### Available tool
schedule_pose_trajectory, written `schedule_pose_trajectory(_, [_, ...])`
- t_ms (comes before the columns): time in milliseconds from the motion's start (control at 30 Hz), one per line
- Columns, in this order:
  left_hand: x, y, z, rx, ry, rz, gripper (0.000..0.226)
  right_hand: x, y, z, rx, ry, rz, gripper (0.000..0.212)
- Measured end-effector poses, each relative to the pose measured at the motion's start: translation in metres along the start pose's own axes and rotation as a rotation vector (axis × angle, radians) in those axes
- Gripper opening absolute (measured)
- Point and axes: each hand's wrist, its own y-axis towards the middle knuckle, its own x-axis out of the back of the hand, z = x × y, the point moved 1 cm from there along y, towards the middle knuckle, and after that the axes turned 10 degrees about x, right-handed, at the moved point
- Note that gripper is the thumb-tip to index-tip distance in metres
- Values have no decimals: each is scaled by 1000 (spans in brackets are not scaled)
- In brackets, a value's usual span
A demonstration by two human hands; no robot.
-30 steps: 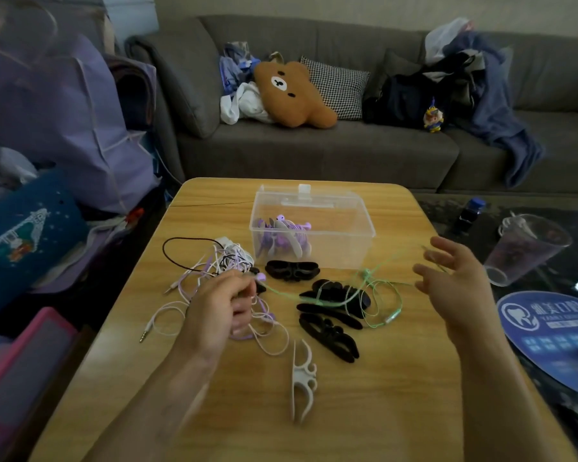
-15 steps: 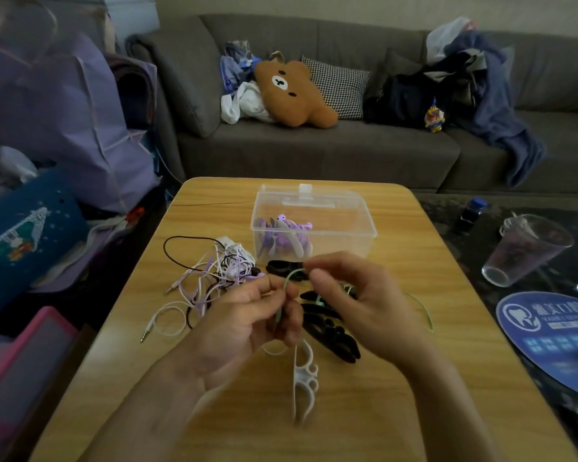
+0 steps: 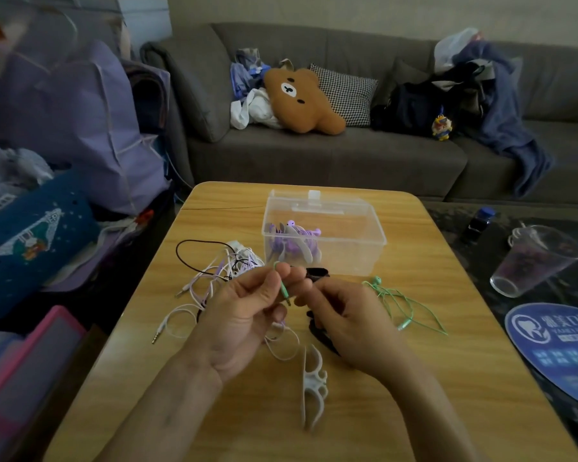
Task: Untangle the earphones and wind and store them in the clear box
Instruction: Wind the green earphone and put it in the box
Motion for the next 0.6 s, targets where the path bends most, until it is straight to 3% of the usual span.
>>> schedule_pose_trajectory(200, [-15,-3,-4,-40,-128,-111,17,-15,1,-1,112,-207,-1,15])
schedule_pose_trajectory(367, [-11,6,-1,-160,27,-179,10,-24,0,-1,161,-309,50,22])
schedule_pose_trajectory(467, [-12,6,0,-303,198,-247,9,-25,-1,1,102,-322,0,14])
schedule_pose_trajectory(600, [-10,8,-6,-288,-46,-283,29,-16,3,-5,-71,-288,-191,29])
